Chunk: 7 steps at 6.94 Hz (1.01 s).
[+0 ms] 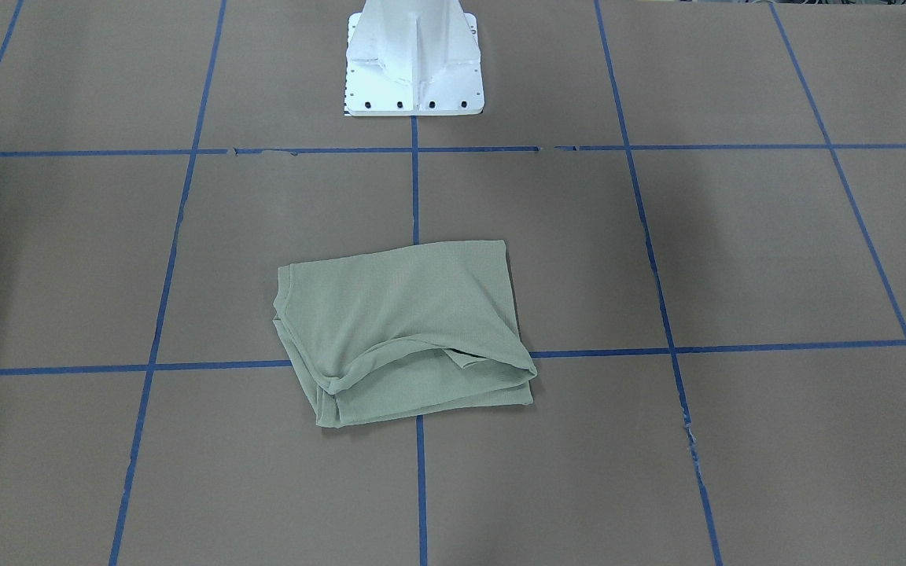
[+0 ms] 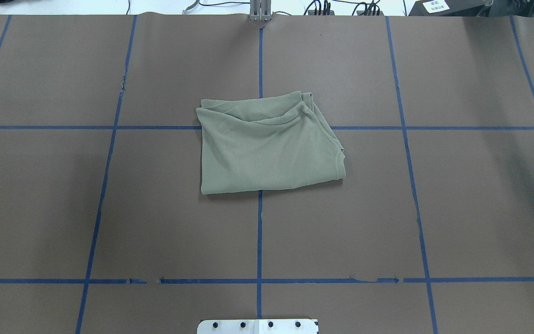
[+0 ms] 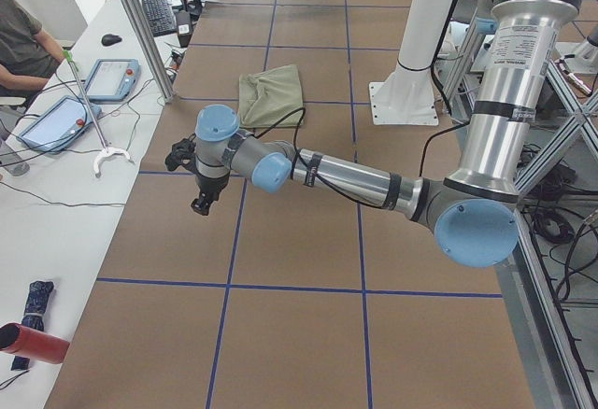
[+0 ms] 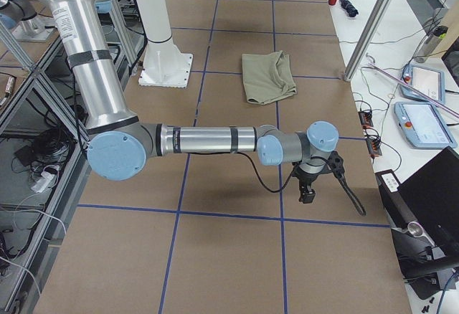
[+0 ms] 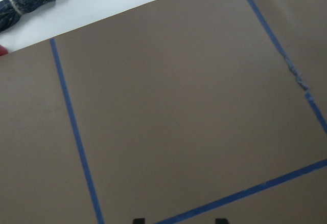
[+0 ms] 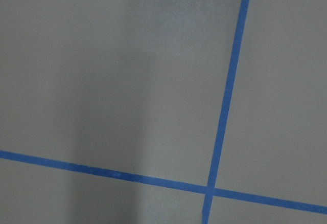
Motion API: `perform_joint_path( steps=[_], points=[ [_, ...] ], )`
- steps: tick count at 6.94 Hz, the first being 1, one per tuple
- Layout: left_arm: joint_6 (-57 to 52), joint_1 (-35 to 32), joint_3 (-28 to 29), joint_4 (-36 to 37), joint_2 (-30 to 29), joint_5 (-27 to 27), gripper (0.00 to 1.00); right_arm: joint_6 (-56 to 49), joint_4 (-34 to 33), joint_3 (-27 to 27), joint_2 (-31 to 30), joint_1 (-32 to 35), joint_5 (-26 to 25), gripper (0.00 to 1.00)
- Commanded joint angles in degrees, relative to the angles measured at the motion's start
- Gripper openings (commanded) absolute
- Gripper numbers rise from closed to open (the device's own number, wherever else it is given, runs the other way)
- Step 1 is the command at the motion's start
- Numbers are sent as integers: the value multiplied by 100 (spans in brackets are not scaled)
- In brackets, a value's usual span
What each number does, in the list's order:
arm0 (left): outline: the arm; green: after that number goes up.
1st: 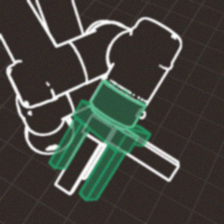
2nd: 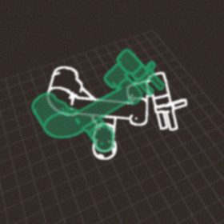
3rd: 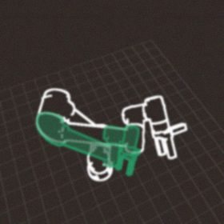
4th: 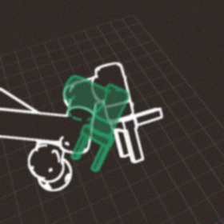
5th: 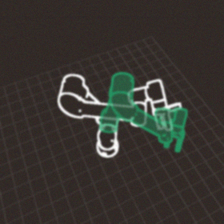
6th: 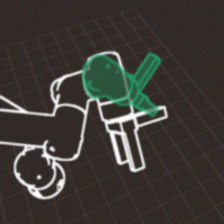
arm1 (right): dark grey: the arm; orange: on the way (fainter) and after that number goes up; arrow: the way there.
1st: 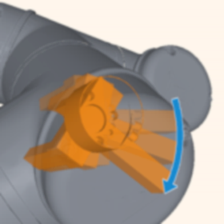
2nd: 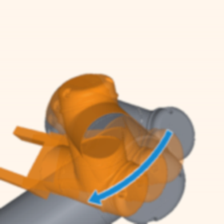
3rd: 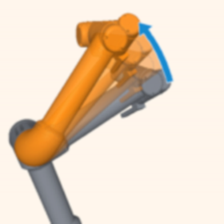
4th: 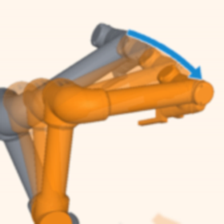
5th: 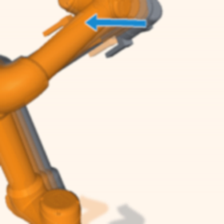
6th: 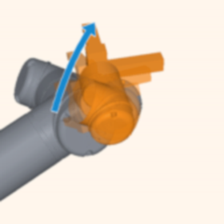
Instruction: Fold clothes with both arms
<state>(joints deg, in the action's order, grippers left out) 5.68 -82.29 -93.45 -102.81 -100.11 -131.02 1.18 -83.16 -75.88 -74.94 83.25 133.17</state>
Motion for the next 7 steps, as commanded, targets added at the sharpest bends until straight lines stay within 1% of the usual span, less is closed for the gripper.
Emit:
perform_joint_path(
  steps=[1,2,3,4,7],
  points=[
    [-103,-94,2,349,105,-275,87,-21,2,-128,-221,34,-10,100],
    [-94,-103,-172,340,349,-275,100,-21,2,-241,-344,34,-2,100],
    [-24,-94,-313,314,560,-249,100,48,-7,-521,-519,34,33,100],
    [-15,-85,-323,314,554,-266,100,75,-50,-620,-608,34,60,100],
    [-15,-94,-384,322,545,-284,100,67,-7,-603,-819,34,-19,100]
  ],
)
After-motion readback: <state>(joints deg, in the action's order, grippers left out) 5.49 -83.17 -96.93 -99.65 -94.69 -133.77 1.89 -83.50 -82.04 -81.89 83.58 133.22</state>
